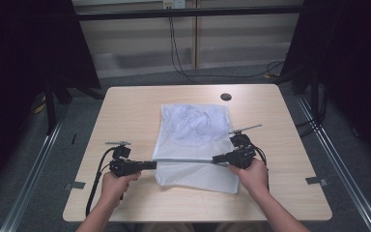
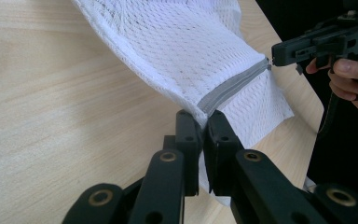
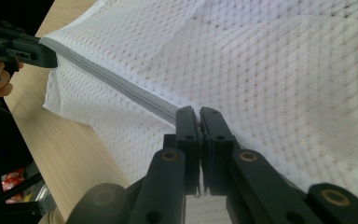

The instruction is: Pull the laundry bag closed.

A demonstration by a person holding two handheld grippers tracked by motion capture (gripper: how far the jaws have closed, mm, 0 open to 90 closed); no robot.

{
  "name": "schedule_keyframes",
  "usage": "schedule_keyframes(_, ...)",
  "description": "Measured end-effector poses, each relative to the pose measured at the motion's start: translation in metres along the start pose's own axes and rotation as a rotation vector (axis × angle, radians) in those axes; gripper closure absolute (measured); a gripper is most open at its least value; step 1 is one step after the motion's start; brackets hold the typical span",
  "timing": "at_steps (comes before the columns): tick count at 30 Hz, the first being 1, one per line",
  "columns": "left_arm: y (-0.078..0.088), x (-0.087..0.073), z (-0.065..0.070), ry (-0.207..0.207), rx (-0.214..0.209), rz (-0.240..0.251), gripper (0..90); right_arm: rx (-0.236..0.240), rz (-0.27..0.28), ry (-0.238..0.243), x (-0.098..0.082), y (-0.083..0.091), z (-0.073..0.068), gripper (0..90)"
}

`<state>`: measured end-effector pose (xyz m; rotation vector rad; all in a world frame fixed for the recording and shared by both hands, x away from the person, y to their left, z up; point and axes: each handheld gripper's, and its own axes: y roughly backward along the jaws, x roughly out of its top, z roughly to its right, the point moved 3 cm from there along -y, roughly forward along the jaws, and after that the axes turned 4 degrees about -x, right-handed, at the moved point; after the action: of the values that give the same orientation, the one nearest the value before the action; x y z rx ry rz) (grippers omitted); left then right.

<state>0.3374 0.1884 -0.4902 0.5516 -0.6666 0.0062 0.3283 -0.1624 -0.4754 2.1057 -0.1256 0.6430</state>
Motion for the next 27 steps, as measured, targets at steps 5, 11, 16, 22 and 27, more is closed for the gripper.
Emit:
schedule_keyframes(5,-0.001,0.000,0.001,0.008,-0.003,0.003,85.4,0.003,-0.001,-0.007,-0.001,0.003,0.002,86.9)
schedule_keyframes(11,0.000,0.000,0.000,0.005,-0.001,0.002,85.4,-0.002,-0.003,-0.003,-0.001,0.003,0.002,87.0)
schedule_keyframes(16,0.000,0.000,0.000,0.008,0.002,0.004,85.3,-0.007,-0.003,-0.009,-0.001,0.005,0.005,87.0)
schedule_keyframes(22,0.000,0.000,0.000,0.011,0.000,0.006,85.3,-0.012,-0.001,-0.014,-0.003,0.009,0.009,86.9)
schedule_keyframes(27,0.000,0.000,0.000,0.009,0.002,0.005,85.4,-0.017,0.002,-0.007,-0.004,0.009,0.011,87.0)
